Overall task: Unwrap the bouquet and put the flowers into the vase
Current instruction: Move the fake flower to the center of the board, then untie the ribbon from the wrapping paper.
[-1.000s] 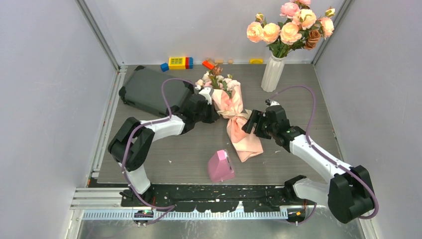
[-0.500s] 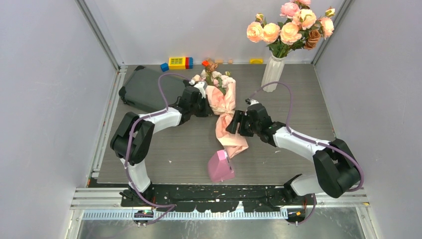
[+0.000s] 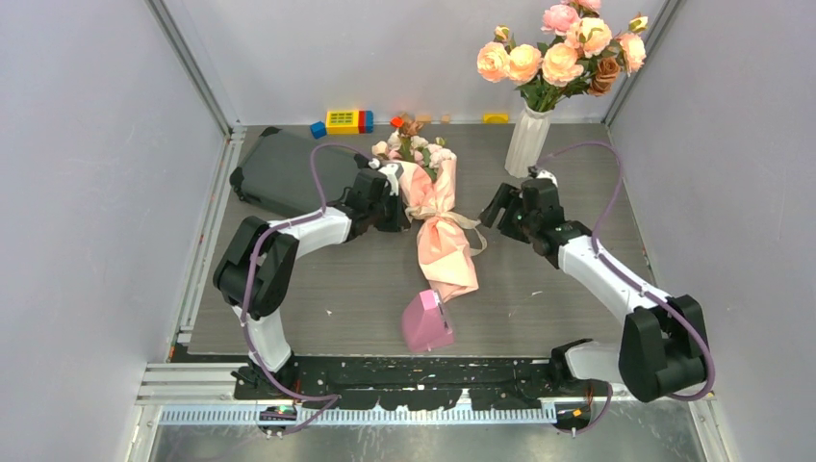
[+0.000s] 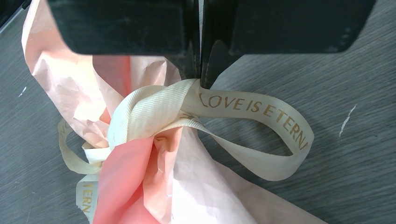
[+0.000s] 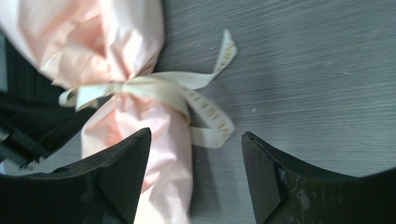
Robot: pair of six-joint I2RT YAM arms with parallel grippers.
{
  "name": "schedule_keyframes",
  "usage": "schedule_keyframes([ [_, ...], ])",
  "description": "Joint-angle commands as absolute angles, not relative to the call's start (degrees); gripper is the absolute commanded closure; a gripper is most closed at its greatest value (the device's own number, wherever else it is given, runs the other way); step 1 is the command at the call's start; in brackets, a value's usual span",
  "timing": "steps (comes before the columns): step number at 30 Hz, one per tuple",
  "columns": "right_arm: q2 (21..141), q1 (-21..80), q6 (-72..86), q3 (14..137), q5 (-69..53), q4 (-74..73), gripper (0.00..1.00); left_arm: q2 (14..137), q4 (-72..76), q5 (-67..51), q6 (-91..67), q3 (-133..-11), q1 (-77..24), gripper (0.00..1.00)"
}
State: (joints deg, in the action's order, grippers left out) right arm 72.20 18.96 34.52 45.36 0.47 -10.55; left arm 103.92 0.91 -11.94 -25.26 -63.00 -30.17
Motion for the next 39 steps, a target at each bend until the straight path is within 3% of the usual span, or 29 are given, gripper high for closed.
schedule_keyframes([
  [1, 75.55, 13.87, 36.87, 45.39, -1.78, -10.79, 0.26, 101.88, 0.18, -12.88, -24.94, -64.85, -29.88, 1.0],
  [18, 84.49, 12.82, 41.07, 39.79, -12.03, 2.24, 0.3, 99.67, -1.48, -11.7, -24.53, -62.67, -29.88, 1.0],
  [29, 89.53, 14.27, 42.32, 41.26, -11.0, 2.17, 0.44, 99.47, -0.69, -12.05, -25.05, -62.43, -29.88, 1.0],
  [31, 90.21, 14.66, 42.16, 41.73, -10.44, 2.0, 0.51, 99.46, -0.64, -12.09, -25.06, -62.28, -29.88, 1.0],
  [34, 90.54, 14.82, 42.03, 42.72, -10.37, 0.74, 0.81, 99.43, -0.51, -12.19, -25.22, -62.08, -29.88, 1.0],
  [36, 89.09, 14.85, 42.12, 43.67, -10.11, -1.25, 0.96, 99.37, -0.51, -12.22, -25.22, -61.93, -29.88, 1.0],
  [39, 86.02, 14.81, 42.35, 46.7, -9.94, -4.26, 0.99, 99.07, -0.58, -12.16, -24.86, -61.66, -29.88, 1.0],
])
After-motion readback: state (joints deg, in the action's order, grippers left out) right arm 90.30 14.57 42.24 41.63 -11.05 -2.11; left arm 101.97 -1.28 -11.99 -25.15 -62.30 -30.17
